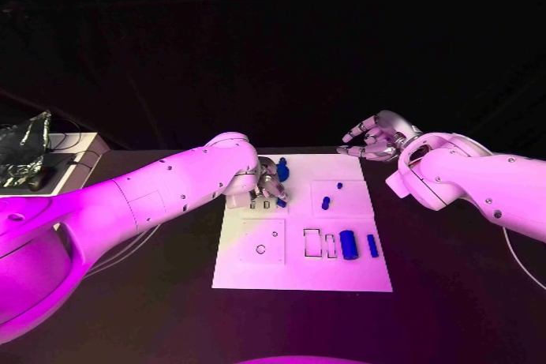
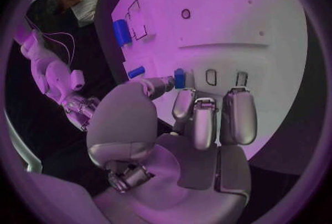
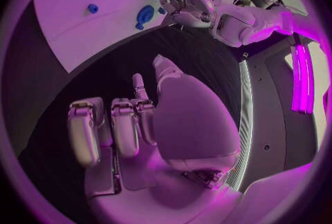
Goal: Assemble the parts on the task board
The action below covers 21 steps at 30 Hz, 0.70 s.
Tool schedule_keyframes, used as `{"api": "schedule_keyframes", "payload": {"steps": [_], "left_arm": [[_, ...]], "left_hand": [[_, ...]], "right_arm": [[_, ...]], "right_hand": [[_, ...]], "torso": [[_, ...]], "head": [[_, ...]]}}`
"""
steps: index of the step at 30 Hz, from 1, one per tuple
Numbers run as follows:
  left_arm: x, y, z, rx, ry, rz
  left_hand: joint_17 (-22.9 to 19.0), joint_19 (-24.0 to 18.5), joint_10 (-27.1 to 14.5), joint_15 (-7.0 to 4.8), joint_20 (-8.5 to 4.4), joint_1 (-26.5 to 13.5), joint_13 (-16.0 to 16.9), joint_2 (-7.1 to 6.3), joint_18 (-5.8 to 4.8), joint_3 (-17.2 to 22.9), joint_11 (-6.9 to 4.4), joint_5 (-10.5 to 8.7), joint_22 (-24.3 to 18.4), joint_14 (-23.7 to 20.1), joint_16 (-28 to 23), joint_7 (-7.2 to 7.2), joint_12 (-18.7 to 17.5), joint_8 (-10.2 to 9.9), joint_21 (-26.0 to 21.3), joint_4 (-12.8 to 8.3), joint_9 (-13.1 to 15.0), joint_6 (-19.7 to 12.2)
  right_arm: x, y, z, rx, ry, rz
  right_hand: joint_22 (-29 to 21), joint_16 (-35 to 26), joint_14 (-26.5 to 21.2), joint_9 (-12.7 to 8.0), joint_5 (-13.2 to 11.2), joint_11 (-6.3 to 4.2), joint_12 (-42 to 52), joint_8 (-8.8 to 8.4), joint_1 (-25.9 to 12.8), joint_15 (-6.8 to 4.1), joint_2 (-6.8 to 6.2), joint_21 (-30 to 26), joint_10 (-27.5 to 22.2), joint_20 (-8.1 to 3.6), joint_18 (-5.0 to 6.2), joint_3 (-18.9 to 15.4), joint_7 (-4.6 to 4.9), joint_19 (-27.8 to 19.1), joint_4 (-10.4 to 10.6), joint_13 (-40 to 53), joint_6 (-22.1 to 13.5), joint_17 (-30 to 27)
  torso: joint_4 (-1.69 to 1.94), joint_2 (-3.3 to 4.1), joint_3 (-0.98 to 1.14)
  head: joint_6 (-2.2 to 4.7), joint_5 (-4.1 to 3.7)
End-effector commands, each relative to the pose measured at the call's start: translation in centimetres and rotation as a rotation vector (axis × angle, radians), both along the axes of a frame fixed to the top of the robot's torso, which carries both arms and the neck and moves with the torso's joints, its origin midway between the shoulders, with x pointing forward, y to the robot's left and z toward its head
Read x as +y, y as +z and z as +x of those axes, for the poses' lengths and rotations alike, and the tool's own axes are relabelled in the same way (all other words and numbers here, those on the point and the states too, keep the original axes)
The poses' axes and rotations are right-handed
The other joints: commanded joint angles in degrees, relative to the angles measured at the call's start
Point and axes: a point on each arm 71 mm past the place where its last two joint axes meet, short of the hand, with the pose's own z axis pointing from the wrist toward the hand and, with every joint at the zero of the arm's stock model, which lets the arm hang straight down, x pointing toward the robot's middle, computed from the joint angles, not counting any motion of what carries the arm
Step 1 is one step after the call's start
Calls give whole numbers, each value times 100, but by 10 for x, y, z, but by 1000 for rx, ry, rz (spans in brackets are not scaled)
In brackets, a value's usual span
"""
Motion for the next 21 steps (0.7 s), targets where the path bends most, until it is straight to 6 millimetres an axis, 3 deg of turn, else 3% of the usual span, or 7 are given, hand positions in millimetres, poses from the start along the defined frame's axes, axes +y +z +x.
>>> {"api": "schedule_keyframes", "payload": {"steps": [1, 4, 8, 14, 21], "left_arm": [[-2, 2, -1, -1, 13, -62], [0, 3, -1, -6, 28, -80], [3, 4, -2, -2, 40, -92], [12, 6, -5, 0, 49, -93], [24, 8, -6, -45, 56, -57]], "left_hand": [[1508, 24, 63, -44, -31, -84, 30, -2, -77, 695, 11, 230, 36, 606, 24, -106, 37, 324, 34, -674, 1257, 78], [1508, 24, 100, -61, -44, -193, 42, -24, -75, 759, -9, 550, 31, 606, 24, -123, 48, 350, 32, -760, 1392, 118], [1508, 45, 159, -81, -62, -286, 86, -43, -81, 795, -33, 840, 61, 606, 24, -148, 80, 362, 44, -834, 1508, 179], [1508, 66, 234, -101, -81, -364, 157, -69, -86, 812, -58, 1069, 89, 606, 24, -174, 131, 352, 56, -913, 1604, 256], [1508, 91, 313, -116, -91, -400, 238, -90, -95, 775, -81, 1113, 128, 606, 24, -203, 194, 353, 72, -949, 1648, 345]], "right_arm": [[1, -1, 0, 3, 16, -20], [0, -1, 0, 4, 14, -21], [-1, -2, 1, 6, 12, -24], [-4, -4, 1, 10, 9, -26], [-6, -5, 1, 13, 6, -28]], "right_hand": [[1407, 37, 598, 8, -10, -12, 2, 23, -19, -32, 7, -35, 406, -24, -45, 35, -3, 534, 6, 1307, -38, 1509], [1407, 37, 598, 8, -10, -12, 2, 23, -19, -32, 7, -35, 406, -24, -45, 35, -3, 534, 6, 1307, -38, 1509], [1403, 37, 598, 9, -11, -12, -3, 24, -20, -31, 6, -40, 401, -23, -44, 36, -2, 532, 5, 1303, -41, 1509], [1399, 37, 598, 11, -13, -11, -8, 25, -21, -30, 3, -45, 396, -23, -43, 36, -1, 529, 5, 1298, -46, 1509], [1399, 37, 598, 11, -13, -11, -8, 25, -21, -30, 3, -45, 396, -23, -43, 36, -1, 529, 5, 1298, -46, 1509]], "torso": [[2, -2, 3], [12, 4, 1], [23, -5, 3], [43, -20, 11], [66, -38, 17]], "head": [[3, 4], [4, 3], [-3, 18], [-5, 38], [-22, 43]]}}
